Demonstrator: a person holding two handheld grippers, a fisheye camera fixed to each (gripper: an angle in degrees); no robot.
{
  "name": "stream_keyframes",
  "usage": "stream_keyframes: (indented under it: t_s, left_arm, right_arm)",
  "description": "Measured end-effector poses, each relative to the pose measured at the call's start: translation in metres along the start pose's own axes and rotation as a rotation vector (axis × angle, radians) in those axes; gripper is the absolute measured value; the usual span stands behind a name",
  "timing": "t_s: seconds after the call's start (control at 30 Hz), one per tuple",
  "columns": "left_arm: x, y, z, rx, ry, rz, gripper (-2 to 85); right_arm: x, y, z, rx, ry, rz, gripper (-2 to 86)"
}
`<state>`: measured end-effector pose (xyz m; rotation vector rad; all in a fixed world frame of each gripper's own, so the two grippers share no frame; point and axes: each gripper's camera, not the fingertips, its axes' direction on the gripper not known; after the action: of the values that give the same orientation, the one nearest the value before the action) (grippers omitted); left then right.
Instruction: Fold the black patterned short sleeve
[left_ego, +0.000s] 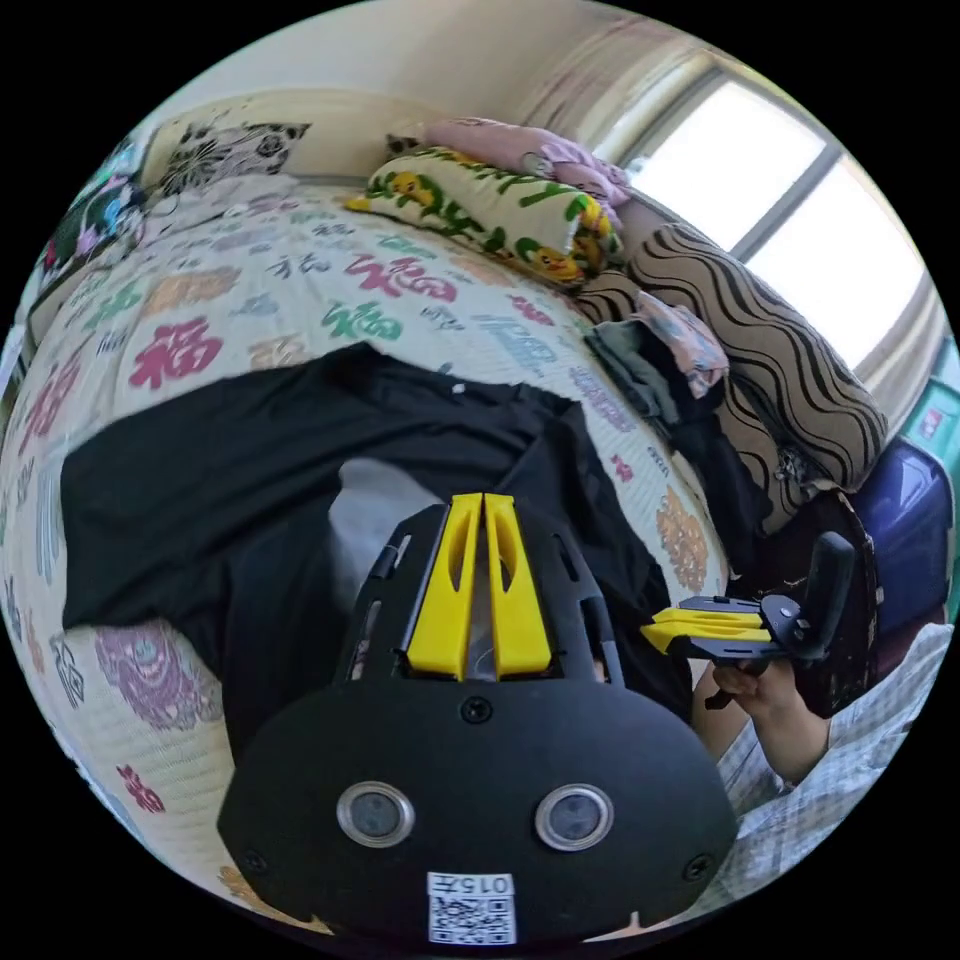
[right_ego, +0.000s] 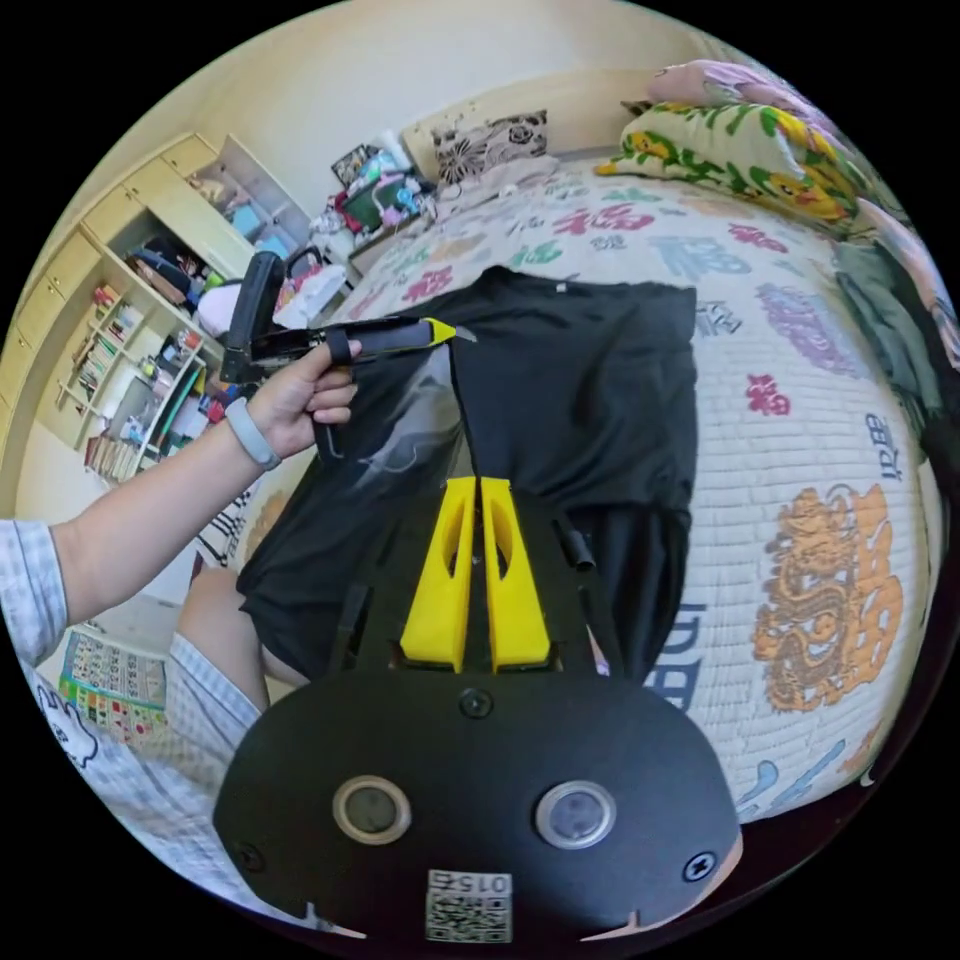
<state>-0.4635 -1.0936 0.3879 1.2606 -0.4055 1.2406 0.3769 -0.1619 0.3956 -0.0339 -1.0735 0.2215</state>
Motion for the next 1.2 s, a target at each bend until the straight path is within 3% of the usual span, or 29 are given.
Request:
stream_keyframes:
  t_s: [0.13, 0.33, 0.43, 0.53, 0.7, 0.83, 1.07, 1.2]
  left_arm:
    - [-0.035, 0.019, -0.003, -0.050, 0.000, -0.084, 3.7]
    - [-0.012, 0.002, -0.025, -0.007, 0.044, 0.054, 5.9]
    - [0.009, -0.017, -0.007, -0.068, 0.045, 0.133, 5.9]
    - [0.005, -0.031, 0.017, -0.250, -0.131, 0.113, 5.1]
    - [0.021, -0.073, -0.016, -0.159, -0.061, 0.169, 6.3]
    - [0.057, -0.143, -0.003, -0.138, -0.023, 0.225, 8.1]
    - [0.093, -0.213, 0.073, -0.344, -0.072, 0.238, 4.3]
    - [0.097, -0.232, 0.054, -0.255, -0.063, 0.210, 1.6]
  right_arm:
    - [-0.010, -0.005, 0.021, -0.093, 0.078, -0.024, -0.1]
    - [0.000, -0.024, 0.000, 0.058, 0.085, 0.006, -0.4]
    - [0.000, -0.041, 0.030, -0.056, 0.004, -0.003, -0.5]
    - [-0.004, -0.044, 0.071, -0.265, -0.078, -0.015, -0.4]
    - [0.010, -0.040, 0.036, -0.055, -0.055, 0.096, 2.4]
    - [0.055, -0.054, 0.018, 0.104, 0.095, 0.266, 6.3]
    - [0.060, -0.093, 0.062, -0.039, 0.151, 0.171, 2.2]
    - [0.064, -0.089, 0.061, 0.022, 0.127, 0.225, -0.4]
